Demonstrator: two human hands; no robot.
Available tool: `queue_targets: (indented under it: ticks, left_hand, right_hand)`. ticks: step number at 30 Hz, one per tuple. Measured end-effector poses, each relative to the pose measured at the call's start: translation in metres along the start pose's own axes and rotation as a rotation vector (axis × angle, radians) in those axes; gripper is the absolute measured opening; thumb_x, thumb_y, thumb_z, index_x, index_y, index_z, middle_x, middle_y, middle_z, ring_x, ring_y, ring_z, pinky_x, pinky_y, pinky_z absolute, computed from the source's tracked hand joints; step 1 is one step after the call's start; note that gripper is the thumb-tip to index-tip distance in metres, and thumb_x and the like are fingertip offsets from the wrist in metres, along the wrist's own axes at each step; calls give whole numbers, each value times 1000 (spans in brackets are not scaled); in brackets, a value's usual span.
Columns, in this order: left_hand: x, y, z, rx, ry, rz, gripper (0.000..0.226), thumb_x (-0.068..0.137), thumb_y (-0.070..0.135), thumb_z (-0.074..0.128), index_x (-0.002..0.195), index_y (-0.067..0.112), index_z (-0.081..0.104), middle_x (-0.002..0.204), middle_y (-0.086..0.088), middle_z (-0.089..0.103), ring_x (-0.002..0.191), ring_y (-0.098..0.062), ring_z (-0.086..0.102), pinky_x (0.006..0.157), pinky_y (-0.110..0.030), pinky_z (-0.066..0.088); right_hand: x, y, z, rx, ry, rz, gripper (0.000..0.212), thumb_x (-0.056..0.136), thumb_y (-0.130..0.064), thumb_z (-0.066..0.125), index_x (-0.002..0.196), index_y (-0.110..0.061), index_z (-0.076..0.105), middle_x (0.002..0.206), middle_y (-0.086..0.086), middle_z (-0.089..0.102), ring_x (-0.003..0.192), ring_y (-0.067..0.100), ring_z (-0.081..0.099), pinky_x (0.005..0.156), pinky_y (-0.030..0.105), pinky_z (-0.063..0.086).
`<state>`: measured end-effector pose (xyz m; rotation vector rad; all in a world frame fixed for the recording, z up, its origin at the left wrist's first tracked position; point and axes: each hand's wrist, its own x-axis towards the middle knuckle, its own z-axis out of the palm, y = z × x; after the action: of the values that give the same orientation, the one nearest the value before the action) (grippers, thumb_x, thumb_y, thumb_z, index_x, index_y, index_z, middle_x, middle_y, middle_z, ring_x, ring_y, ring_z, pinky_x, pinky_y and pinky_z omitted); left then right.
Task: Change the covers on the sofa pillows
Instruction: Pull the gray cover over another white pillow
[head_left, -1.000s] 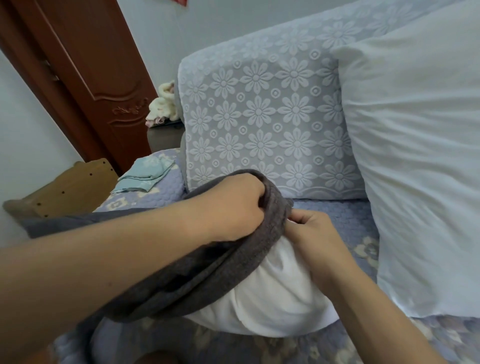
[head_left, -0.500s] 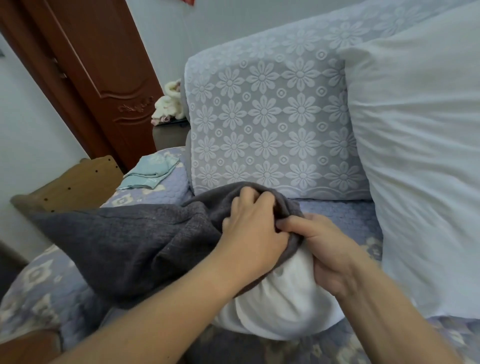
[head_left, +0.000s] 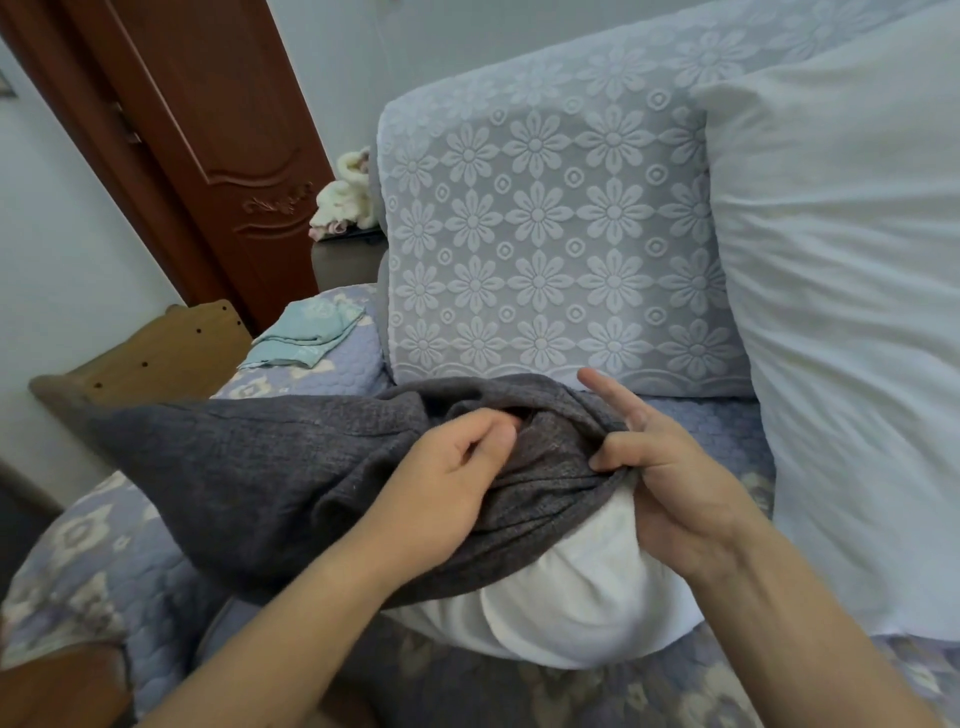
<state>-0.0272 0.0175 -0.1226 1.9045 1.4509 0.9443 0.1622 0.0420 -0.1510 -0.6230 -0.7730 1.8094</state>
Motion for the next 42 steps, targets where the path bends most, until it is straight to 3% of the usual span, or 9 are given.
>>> queue_targets:
  ticks: [6, 11, 17, 20, 23, 28, 33, 36, 42]
  left_hand:
    - [8, -3, -4, 159, -40, 8, 34, 104, 42, 48, 135, 43, 61, 130, 32, 61, 124, 16, 50, 110, -16, 35]
    - [34, 9, -5, 161, -104, -92, 39, 105, 52, 37, 108, 43, 74, 64, 19, 66, 63, 6, 60, 68, -17, 44]
    - [43, 0, 9, 428, -5, 131, 23, 94, 28, 65, 116, 35, 69, 101, 13, 66, 96, -4, 62, 95, -32, 50]
    - [15, -3, 16, 130, 194, 197, 33, 91, 3, 67, 111, 28, 62, 110, 12, 61, 104, -2, 62, 90, -24, 52]
    - [-5, -8, 22, -36, 150, 123, 12, 104, 16, 53, 110, 26, 58, 109, 12, 64, 107, -4, 63, 94, -31, 51]
    - [-1, -7, 25, -34, 33, 60, 33, 109, 33, 38, 115, 22, 69, 117, 14, 68, 117, 3, 58, 109, -29, 43]
    - [8, 8, 18, -149, 68, 76, 16, 100, 37, 60, 101, 24, 69, 97, 10, 71, 99, -4, 65, 96, -32, 49]
    - [1, 5, 23, -96, 94, 137, 27, 89, 34, 74, 112, 32, 59, 106, 11, 69, 107, -6, 65, 96, -29, 49]
    - [-6, -10, 29, -738, 38, -28, 22, 95, 21, 58, 116, 21, 64, 114, -10, 71, 110, -23, 65, 102, -44, 49]
  right_hand:
    - [2, 11, 0, 207, -36, 5, 86, 69, 22, 34, 145, -17, 46, 117, 24, 69, 99, 33, 70, 84, 41, 59]
    - [0, 7, 3, 144, -321, 53, 79, 68, 11, 30, 146, 1, 41, 135, 33, 51, 121, 44, 50, 110, 54, 39]
    - [4, 9, -2, 143, -219, -12, 85, 66, 18, 33, 146, -9, 46, 127, 24, 64, 111, 37, 65, 97, 44, 54]
    - [5, 9, -4, 66, -123, -61, 90, 71, 26, 29, 146, -20, 45, 123, 22, 68, 108, 33, 69, 92, 40, 57]
    - [4, 12, -4, 100, -120, -33, 90, 70, 26, 30, 146, -20, 46, 122, 23, 68, 104, 32, 69, 91, 39, 58]
    - [1, 9, -6, 154, -281, 84, 92, 64, 10, 50, 153, -11, 35, 151, 27, 43, 141, 43, 39, 120, 57, 23]
    - [-4, 1, 4, -182, -100, -94, 86, 84, 5, 62, 153, -36, 31, 118, 10, 73, 110, 26, 70, 91, 34, 58]
    - [-7, 6, 7, -166, -76, -104, 89, 86, 16, 56, 150, -42, 33, 116, 16, 73, 107, 30, 71, 87, 35, 59]
    - [-3, 1, -3, -20, -208, 31, 94, 73, 22, 45, 149, -34, 41, 128, 19, 66, 109, 31, 68, 94, 40, 55]
